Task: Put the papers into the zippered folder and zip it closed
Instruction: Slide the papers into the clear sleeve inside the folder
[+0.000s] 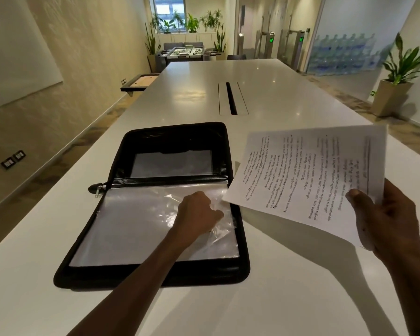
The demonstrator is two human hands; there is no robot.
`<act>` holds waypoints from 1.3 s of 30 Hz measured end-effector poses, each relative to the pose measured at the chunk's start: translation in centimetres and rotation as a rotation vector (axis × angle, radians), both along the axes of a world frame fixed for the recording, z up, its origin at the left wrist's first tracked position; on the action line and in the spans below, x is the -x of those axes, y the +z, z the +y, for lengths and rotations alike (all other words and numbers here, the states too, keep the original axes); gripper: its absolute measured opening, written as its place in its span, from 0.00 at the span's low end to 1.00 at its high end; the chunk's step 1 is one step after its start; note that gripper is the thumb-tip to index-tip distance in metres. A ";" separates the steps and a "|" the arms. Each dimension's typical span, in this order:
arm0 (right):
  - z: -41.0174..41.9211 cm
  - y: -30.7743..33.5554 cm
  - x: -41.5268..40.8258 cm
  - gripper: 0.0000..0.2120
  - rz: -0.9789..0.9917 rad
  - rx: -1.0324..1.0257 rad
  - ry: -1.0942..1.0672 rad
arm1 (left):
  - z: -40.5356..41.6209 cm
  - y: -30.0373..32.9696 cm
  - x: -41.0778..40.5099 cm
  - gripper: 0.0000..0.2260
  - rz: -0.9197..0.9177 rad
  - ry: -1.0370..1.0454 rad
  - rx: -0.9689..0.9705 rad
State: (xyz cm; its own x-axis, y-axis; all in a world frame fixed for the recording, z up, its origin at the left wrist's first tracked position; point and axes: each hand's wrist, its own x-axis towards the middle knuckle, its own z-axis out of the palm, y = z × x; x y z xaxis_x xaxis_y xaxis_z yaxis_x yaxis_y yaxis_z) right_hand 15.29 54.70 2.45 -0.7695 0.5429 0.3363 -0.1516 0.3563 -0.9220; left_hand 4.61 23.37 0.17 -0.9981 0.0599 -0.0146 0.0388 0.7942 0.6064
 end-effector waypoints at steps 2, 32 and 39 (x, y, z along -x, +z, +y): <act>-0.8 0.8 -0.3 0.12 0.007 -0.048 0.005 | 0.2 -0.1 -0.2 0.15 0.025 0.004 0.020; -0.5 -1.9 -3.1 0.20 -0.141 0.149 0.323 | 3.0 -1.0 2.0 0.13 0.183 0.041 0.226; -0.1 -1.5 -2.7 0.20 -0.215 0.097 0.333 | 3.7 -0.5 4.8 0.08 0.138 0.047 0.222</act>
State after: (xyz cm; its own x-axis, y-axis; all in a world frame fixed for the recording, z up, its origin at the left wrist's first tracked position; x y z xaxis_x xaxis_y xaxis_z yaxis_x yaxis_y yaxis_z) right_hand 17.97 54.63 0.96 -0.9559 0.2732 0.1079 -0.0441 0.2296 -0.9723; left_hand -0.20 27.10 -0.35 -0.9931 0.0239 0.1145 0.0690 0.9102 0.4084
